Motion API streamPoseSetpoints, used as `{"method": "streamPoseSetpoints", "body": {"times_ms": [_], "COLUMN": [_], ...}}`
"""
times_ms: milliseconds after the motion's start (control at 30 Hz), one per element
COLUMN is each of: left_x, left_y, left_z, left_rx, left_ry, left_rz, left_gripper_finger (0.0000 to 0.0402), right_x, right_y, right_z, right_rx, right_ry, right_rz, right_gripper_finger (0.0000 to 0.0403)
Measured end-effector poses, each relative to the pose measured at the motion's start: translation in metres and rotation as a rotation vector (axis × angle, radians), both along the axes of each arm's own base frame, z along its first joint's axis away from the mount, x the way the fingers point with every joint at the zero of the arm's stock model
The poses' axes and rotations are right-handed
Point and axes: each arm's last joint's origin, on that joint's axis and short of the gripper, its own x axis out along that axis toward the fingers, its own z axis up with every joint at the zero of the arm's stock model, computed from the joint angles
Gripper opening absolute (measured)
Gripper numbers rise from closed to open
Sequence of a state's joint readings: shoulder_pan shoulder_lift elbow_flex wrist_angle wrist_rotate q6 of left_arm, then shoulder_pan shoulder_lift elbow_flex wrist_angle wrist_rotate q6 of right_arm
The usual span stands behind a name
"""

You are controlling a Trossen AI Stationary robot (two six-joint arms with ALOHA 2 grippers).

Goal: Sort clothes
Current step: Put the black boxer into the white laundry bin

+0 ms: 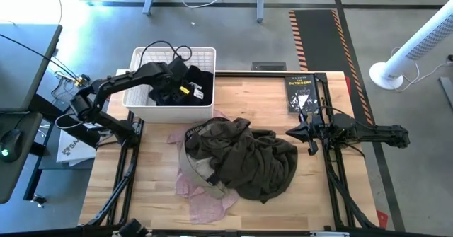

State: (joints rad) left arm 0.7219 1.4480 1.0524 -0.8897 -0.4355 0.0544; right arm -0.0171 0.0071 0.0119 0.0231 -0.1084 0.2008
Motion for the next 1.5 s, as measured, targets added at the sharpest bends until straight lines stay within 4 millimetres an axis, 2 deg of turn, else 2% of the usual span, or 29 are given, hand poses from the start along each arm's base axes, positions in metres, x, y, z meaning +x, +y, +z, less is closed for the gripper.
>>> {"method": "streamPoseSetpoints", "body": {"times_ms": [100, 167, 300, 400, 500, 633, 767, 867, 1000, 1133, 1233, 1300, 1500], "left_x": [0.000, 0.001, 0.007, 0.012, 0.019, 0.027, 0.021, 0.012, 0.002, -0.004, -0.007, -0.009, -0.015], "left_y": [-0.006, -0.013, -0.029, -0.036, -0.036, -0.032, -0.019, -0.006, 0.009, 0.016, 0.014, 0.011, -0.016], "left_z": [0.022, 0.039, 0.067, 0.072, 0.058, 0.020, -0.022, -0.043, -0.060, -0.065, -0.058, -0.045, 0.020], "left_rx": [0.090, 0.147, 0.183, 0.130, 0.061, -0.040, -0.104, -0.133, -0.173, -0.202, -0.190, -0.170, -0.021], "left_ry": [0.066, 0.043, -0.175, -0.349, -0.436, -0.493, -0.396, -0.314, -0.283, -0.285, -0.283, -0.269, -0.320], "left_rz": [0.011, 0.010, -0.032, -0.104, -0.157, -0.199, -0.117, -0.036, 0.034, 0.057, 0.062, 0.052, -0.011], "left_gripper_finger": [0.0128, 0.0128, 0.0129, 0.0129, 0.0129, 0.0129, 0.0129, 0.0129, 0.0129, 0.0129, 0.0129, 0.0129, 0.0129], "right_x": [0.000, 0.000, 0.000, 0.000, 0.000, 0.000, 0.000, 0.000, 0.000, 0.000, 0.000, 0.000, 0.000], "right_y": [0.000, 0.000, 0.000, 0.000, 0.000, 0.000, 0.000, 0.000, 0.000, 0.000, 0.000, 0.000, 0.000], "right_z": [0.000, 0.000, 0.000, 0.000, 0.000, 0.000, 0.000, 0.000, 0.000, 0.000, 0.000, 0.000, 0.000], "right_rx": [0.000, 0.000, 0.000, 0.000, 0.000, 0.000, 0.000, 0.000, 0.000, 0.000, 0.000, 0.000, 0.000], "right_ry": [0.000, 0.000, 0.000, 0.000, 0.000, 0.000, 0.000, 0.000, 0.000, 0.000, 0.000, 0.000, 0.000], "right_rz": [0.000, 0.000, 0.000, 0.000, 0.000, 0.000, 0.000, 0.000, -0.001, 0.000, 0.000, 0.000, 0.000], "right_gripper_finger": [0.0000, 0.0000, 0.0000, 0.0000, 0.0000, 0.0000, 0.0000, 0.0000, 0.0000, 0.0000, 0.0000, 0.0000, 0.0000]}}
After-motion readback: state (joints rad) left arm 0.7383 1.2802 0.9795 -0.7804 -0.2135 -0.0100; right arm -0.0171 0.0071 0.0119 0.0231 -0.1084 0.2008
